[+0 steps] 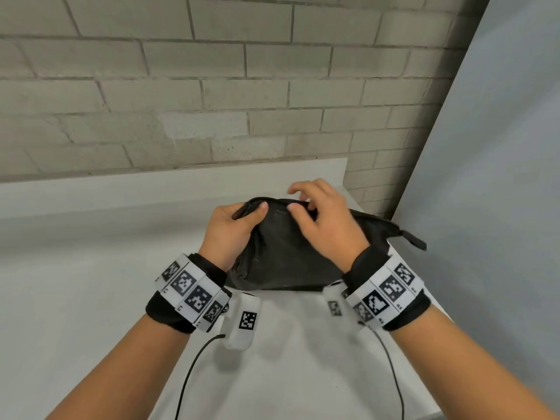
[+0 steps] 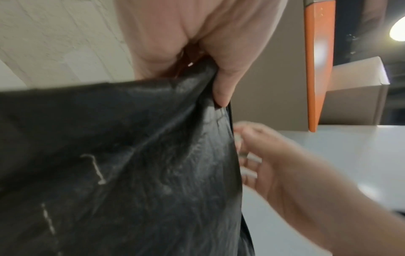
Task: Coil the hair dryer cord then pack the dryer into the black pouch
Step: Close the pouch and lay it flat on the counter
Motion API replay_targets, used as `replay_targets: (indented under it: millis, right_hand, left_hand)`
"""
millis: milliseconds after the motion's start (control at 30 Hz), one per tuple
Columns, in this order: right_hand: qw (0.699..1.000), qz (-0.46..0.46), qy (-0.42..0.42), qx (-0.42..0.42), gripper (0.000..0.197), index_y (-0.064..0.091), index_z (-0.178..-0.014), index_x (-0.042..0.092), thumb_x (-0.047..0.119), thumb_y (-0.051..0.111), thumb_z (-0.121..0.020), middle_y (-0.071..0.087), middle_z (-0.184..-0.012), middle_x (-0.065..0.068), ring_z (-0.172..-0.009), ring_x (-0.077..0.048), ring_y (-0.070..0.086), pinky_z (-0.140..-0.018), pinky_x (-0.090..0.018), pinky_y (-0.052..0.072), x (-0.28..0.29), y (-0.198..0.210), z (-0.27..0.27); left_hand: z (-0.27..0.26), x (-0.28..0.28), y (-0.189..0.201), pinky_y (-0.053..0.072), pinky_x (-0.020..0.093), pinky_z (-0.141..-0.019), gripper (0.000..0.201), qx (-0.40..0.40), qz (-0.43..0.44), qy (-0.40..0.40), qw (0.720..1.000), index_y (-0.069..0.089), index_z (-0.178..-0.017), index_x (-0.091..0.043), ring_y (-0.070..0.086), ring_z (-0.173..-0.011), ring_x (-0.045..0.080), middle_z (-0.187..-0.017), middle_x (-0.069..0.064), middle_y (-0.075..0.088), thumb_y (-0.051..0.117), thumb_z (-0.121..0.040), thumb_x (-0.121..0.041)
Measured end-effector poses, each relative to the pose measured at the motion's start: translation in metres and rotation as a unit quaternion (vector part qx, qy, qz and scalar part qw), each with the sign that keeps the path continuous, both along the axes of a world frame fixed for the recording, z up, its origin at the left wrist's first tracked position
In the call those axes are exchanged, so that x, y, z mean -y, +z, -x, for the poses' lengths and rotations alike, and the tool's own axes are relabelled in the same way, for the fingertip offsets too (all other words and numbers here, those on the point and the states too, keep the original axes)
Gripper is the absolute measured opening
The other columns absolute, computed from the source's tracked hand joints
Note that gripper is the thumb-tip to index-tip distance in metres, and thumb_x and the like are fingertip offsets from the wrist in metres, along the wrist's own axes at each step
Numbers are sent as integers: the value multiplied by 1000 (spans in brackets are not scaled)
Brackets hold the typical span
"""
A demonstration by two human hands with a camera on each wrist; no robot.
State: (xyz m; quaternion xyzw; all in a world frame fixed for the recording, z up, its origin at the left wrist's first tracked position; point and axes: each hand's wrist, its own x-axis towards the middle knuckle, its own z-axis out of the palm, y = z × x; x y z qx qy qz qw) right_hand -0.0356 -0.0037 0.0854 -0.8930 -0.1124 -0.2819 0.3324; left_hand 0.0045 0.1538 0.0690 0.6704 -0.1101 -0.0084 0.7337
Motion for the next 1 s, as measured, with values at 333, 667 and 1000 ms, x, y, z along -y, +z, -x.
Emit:
replay_targets:
  millis: [333, 667, 1000]
  right_hand:
    - [995, -39, 87, -24, 21, 68, -99, 13, 18, 70, -78, 48, -83, 2, -77, 2, 47, -75, -7, 38, -30, -1, 5]
    - [996, 76, 33, -16, 21, 51, -96, -2, 17, 44, -95, 61, -78, -14, -69, -24, 52, -61, -28, 36, -32, -5, 14]
    - [996, -53, -1, -68, 9, 47, -86, 9, 14, 45, -93, 69, -73, -15, -65, -17, 64, -65, -30, 51, -26, -8, 13]
  left_hand:
    - [6, 7, -10, 44, 11, -63, 16, 169, -136, 11, 976, 71, -76, -13, 55, -62, -2, -64, -3, 58, 62, -77, 1]
    - [9, -3, -13, 39, 6, -64, 11, 284, -197, -27, 938, 70, -81, -14, 55, -64, -4, -66, -17, 58, 60, -76, -13]
    - [5, -7, -12, 42, 3, -74, 23, 347, -203, -19, 915, 70, -102, -16, 57, -77, -14, -83, -12, 65, 61, -81, -16]
